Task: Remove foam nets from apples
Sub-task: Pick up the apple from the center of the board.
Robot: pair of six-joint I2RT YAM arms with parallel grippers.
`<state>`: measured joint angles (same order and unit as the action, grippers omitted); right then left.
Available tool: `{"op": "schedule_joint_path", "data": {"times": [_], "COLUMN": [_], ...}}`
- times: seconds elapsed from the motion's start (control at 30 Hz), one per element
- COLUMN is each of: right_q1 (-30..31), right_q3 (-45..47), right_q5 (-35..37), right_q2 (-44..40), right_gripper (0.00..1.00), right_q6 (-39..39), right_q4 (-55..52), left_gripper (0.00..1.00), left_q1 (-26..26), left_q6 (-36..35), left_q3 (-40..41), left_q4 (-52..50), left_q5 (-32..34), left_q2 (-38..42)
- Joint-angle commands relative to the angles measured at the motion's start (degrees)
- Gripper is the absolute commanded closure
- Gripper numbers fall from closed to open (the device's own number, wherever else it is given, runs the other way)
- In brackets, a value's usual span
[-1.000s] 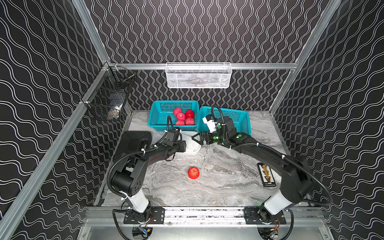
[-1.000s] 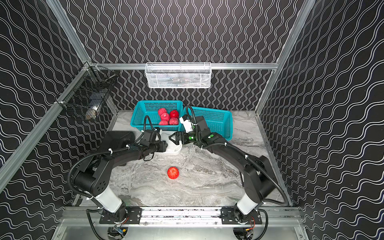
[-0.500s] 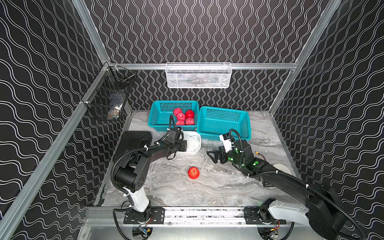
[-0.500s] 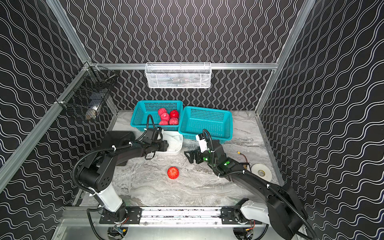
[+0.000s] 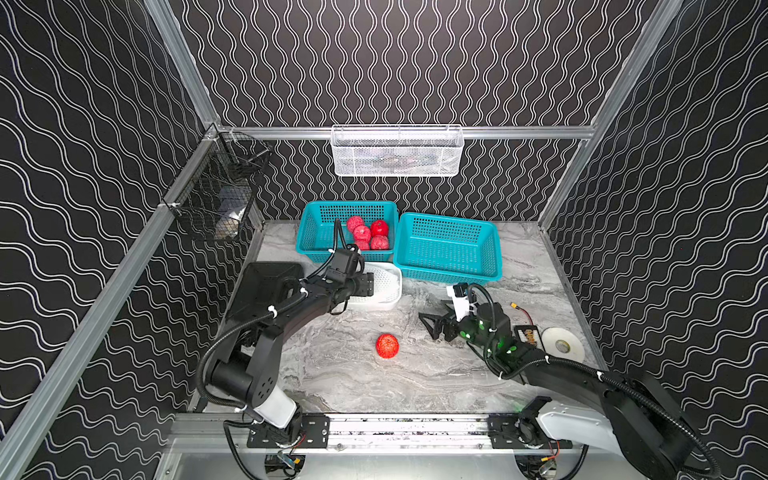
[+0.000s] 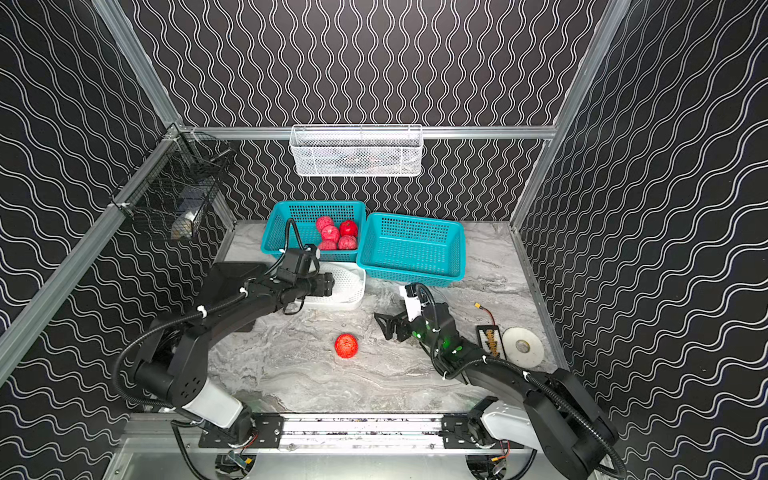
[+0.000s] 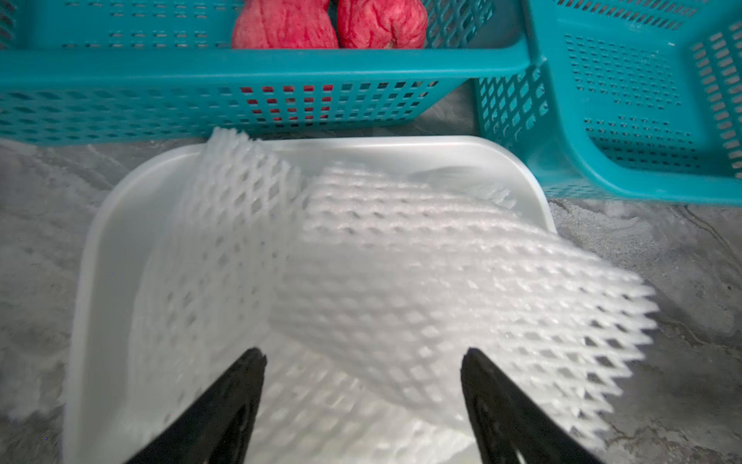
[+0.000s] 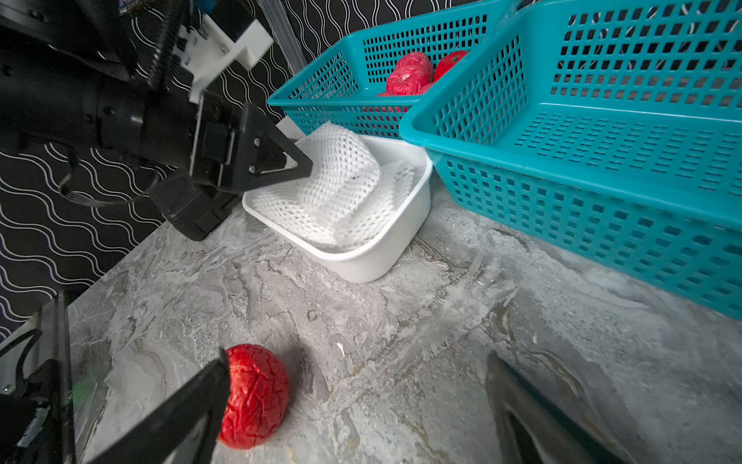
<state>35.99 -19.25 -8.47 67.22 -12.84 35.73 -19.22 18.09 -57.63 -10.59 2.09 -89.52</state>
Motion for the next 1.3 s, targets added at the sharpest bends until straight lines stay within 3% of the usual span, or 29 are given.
{"op": "schedule_joint_path", "data": {"times": [0.0, 0.17, 0.23, 0.3, 0.37, 0.57, 0.9, 1.0, 1.1, 1.27], "right_q1": [0.04, 0.10, 0.03, 0.04, 0.06, 0.04, 0.09, -0.01, 0.08, 0.02], "right_q3": [2.25, 1.11, 1.78, 2.81, 3.77, 4.05, 3.69, 3.05, 3.23, 3.54], "right_q5": [3.44, 5.65, 5.31, 5.15, 4.64, 3.16, 2.87, 2.86, 2.72, 3.52], "right_q2": [-1.63, -2.05, -2.04, -2.41, -2.75, -0.66, 0.36, 0.59, 0.68, 0.10], "right_gripper": [0.00, 0.00, 0.00, 0.00, 0.00, 0.00, 0.00, 0.00, 0.00, 0.00], "right_q6": [0.45, 0.45, 0.71, 0.88, 0.98, 0.36, 0.11, 0.05, -0.30, -0.17], "right_q4": [10.11, 6.41, 8.05, 10.17, 11.86, 14.68, 14.52, 13.45, 13.80, 13.98], "left_gripper": [0.17, 0.14, 0.02, 0.01, 0.01, 0.01, 0.01, 0.13, 0.41, 0.49], "left_q1": [-0.07, -2.59, -8.61, -15.52, -20.20, -28.15, -29.97, -29.91, -29.95, -29.71], "left_q6": [1.77, 0.97, -0.64, -1.64, -1.03, 1.51, 1.80, 2.48, 2.08, -0.47], "left_q3": [0.71, 4.57, 8.36, 10.75, 14.08, 18.27, 21.33, 23.18, 23.27, 20.18], "left_q4": [-6.20, -5.87, -1.87, -1.33, 0.53, -0.23, 8.70, 11.93, 11.82, 6.77], "left_q5": [0.95, 1.37, 1.75, 5.44, 4.80, 11.50, 10.61, 10.04, 10.21, 11.35], "left_q2": [2.85, 11.78, 17.18, 20.02, 21.13, 17.80, 8.31, 7.69, 8.89, 14.36]}}
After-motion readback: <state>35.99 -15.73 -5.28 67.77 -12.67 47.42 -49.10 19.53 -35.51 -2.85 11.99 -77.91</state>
